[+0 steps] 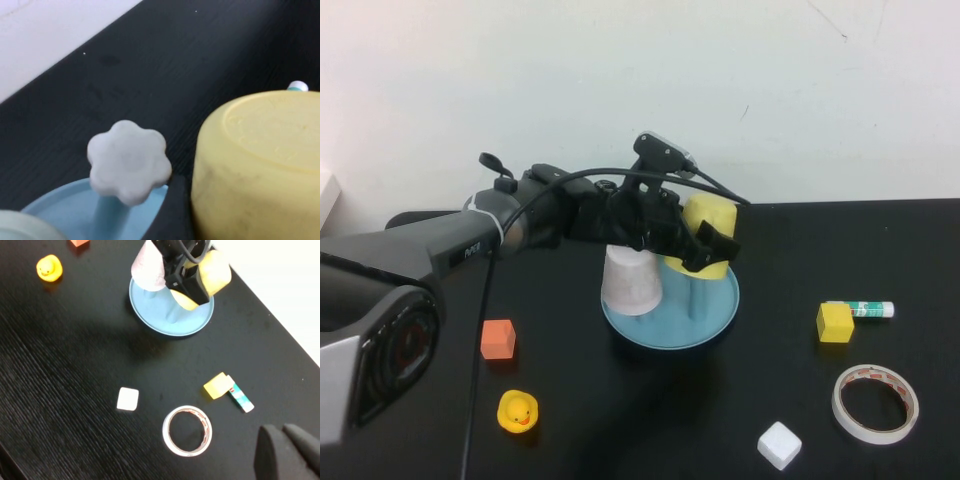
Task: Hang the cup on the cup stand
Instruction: Place the cup on the cup holder
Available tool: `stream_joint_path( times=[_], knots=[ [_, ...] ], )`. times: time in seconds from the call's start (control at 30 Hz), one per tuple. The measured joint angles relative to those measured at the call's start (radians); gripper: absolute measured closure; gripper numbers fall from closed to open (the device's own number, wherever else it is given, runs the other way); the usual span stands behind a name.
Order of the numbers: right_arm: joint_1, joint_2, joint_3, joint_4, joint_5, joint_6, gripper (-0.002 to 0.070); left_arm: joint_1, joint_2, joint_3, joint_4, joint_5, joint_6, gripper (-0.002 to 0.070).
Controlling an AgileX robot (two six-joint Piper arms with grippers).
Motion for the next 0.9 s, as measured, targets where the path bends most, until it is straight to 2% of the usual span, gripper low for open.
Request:
stream_joint_path(
  times=[0.27, 0.53, 0.9],
  knots=[
    [0.0, 0.0, 0.0, 0.0, 0.0, -0.013, 0.0676, 0.0, 0.0, 0.0, 0.005, 0.02, -0.039, 0.0068],
    [0.0, 0.0, 0.0, 0.0, 0.0, -0.013, 0.0676, -0.001, -0.003, 0.0, 0.085, 0.009, -0.18, -0.0008],
    [0.0, 0.0, 0.0, 0.0, 0.0, -0.025, 0.0676, -0.001, -0.022, 0.0, 0.159, 0.006, -0.214, -0.0017]
  ],
)
